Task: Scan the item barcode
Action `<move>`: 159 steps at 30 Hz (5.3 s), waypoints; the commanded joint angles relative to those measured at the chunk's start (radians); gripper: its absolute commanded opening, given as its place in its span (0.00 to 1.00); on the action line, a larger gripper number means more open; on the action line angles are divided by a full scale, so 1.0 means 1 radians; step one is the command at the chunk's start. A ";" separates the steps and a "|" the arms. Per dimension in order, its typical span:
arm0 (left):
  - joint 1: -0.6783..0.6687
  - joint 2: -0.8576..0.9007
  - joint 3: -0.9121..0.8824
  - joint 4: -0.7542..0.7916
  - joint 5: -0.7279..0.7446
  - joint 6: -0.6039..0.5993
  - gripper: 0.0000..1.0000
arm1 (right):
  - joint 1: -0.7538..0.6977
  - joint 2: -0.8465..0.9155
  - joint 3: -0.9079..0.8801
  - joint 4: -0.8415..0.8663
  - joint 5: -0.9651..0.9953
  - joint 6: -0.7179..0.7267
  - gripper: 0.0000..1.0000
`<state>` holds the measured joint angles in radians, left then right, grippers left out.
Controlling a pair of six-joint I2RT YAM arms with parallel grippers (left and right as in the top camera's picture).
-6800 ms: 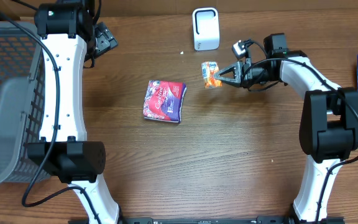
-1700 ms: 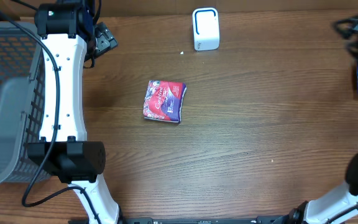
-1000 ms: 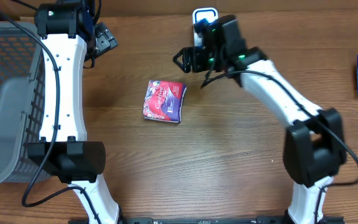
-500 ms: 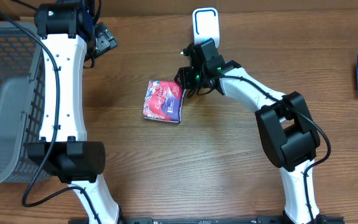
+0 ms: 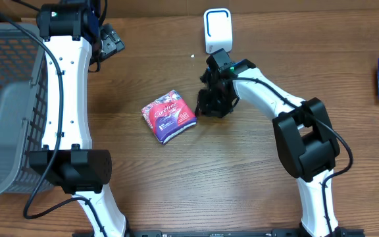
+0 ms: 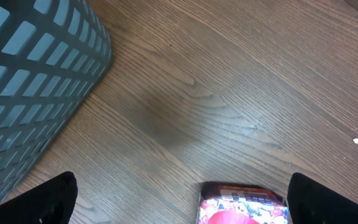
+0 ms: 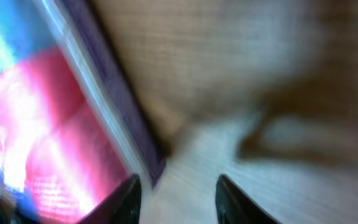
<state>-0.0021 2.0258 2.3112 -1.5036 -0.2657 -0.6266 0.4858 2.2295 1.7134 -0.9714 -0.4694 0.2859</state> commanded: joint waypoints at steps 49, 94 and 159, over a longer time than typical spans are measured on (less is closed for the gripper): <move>0.002 0.014 0.007 -0.003 -0.003 -0.009 1.00 | 0.109 -0.065 -0.073 0.147 0.094 0.077 0.49; 0.002 0.014 0.007 -0.030 0.407 0.066 1.00 | -0.527 -0.321 0.048 -0.116 0.049 0.021 1.00; -0.076 0.014 -0.758 0.305 0.399 0.331 1.00 | -0.527 -0.321 0.048 -0.108 0.050 0.021 1.00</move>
<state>-0.0769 2.0354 1.6379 -1.2301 0.2108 -0.2371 -0.0414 1.9205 1.7481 -1.0843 -0.4187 0.3107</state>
